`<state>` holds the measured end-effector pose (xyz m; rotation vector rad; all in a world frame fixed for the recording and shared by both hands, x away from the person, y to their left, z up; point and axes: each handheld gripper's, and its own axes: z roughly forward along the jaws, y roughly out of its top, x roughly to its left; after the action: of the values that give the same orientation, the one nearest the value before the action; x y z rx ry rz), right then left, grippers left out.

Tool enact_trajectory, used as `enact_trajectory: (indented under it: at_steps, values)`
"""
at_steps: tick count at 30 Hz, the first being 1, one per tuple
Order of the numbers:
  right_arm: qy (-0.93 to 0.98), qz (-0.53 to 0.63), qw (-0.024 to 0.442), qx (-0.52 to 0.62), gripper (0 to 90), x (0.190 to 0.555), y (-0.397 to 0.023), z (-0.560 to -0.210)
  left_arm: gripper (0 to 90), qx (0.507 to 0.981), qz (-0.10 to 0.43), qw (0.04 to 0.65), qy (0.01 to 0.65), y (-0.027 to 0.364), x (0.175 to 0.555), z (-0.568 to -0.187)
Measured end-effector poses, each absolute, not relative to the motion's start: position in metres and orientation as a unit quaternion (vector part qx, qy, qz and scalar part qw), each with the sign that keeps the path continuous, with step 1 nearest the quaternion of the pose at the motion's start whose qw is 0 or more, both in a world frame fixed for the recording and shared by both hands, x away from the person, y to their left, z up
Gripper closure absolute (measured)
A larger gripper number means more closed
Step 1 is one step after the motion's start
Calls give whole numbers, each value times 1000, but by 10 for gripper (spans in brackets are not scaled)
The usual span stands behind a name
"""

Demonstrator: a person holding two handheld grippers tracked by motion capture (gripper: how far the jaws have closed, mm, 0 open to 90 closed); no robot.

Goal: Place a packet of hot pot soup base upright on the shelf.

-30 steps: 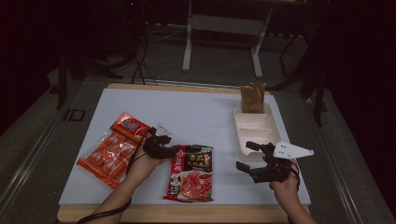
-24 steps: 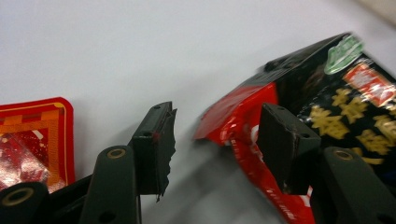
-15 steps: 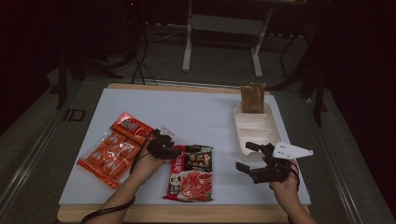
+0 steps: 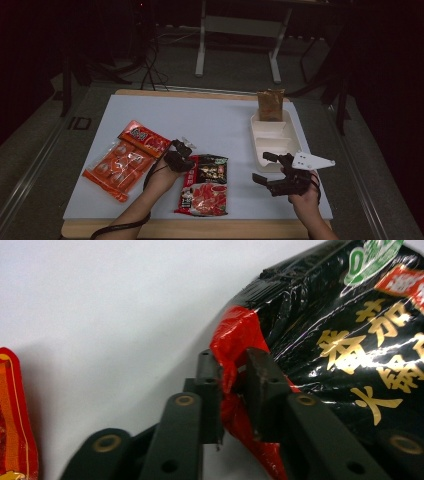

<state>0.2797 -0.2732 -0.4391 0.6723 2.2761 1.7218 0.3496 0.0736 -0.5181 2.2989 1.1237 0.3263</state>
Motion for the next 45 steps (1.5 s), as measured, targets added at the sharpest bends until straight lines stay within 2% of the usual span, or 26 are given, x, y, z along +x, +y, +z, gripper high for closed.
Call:
enact_trajectory:
  at_steps: [8,15,18,22,26,37,45]
  values:
    - [775,580,106,225,149,281,-272,-439,843,855,133,295,405,75,346,-514]
    - [776,576,129,221,154,278,-272,-437,867,854,144,318,385,71,341,-496]
    - [774,578,113,232,157,280,-274,-437,867,853,150,325,379,70,338,-489]
    - [770,581,124,234,142,279,-277,-436,870,852,157,338,368,69,334,-481]
    - [765,589,96,241,137,280,-278,-436,873,851,171,350,351,66,327,-470]
    - [763,590,110,240,134,274,-274,-430,877,846,193,382,318,62,306,-446]
    - [776,579,99,228,135,275,-267,-434,879,845,201,397,295,62,288,-429]
